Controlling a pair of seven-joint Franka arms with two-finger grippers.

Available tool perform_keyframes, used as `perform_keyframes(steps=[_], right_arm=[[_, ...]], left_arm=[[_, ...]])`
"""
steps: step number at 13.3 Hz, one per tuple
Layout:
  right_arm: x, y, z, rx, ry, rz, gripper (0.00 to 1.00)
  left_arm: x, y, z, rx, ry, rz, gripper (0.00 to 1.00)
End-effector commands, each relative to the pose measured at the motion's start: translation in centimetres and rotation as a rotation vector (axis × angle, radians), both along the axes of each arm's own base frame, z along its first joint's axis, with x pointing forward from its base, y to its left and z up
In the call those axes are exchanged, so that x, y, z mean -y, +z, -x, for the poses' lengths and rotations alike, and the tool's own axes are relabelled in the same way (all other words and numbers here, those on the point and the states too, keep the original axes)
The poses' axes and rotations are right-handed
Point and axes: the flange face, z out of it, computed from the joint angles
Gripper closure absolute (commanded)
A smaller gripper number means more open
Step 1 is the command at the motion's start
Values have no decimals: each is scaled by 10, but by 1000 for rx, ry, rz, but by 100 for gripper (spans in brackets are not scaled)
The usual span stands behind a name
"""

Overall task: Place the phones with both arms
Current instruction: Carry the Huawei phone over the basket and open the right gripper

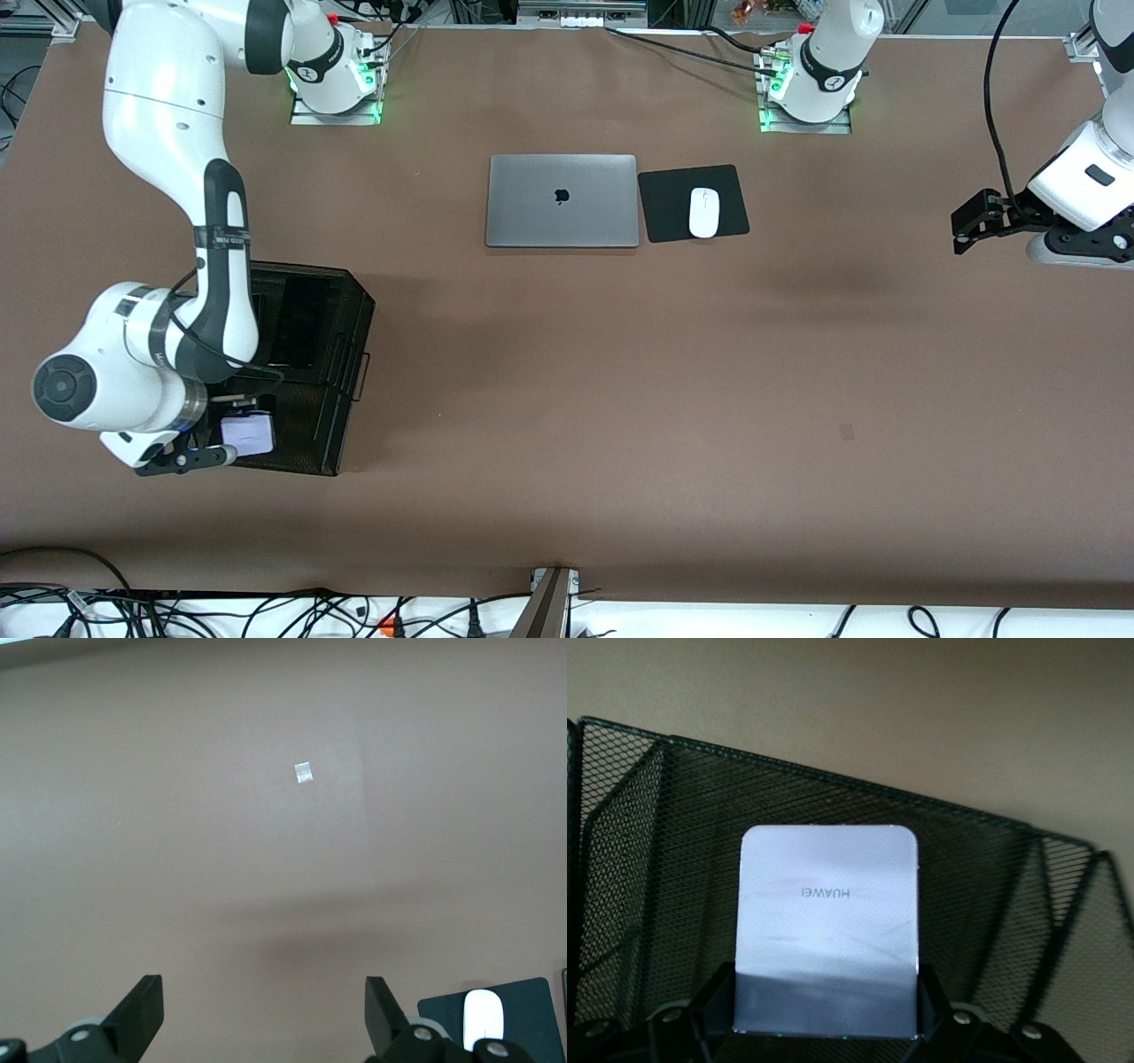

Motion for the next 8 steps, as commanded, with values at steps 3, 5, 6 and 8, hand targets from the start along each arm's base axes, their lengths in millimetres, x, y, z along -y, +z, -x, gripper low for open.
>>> perform_keyframes(steps=[3, 5, 6, 8], right_arm=[[5, 31, 2, 15, -43, -50, 0], [18, 63, 7, 3, -57, -49, 0], [22, 78, 12, -18, -63, -47, 0], [11, 126, 22, -17, -25, -18, 0]], left_arm=[[1, 6, -2, -9, -2, 24, 0], [0, 5, -2, -11, -3, 24, 0], [0, 6, -2, -9, -3, 24, 0], [0, 5, -2, -11, 0, 24, 0]])
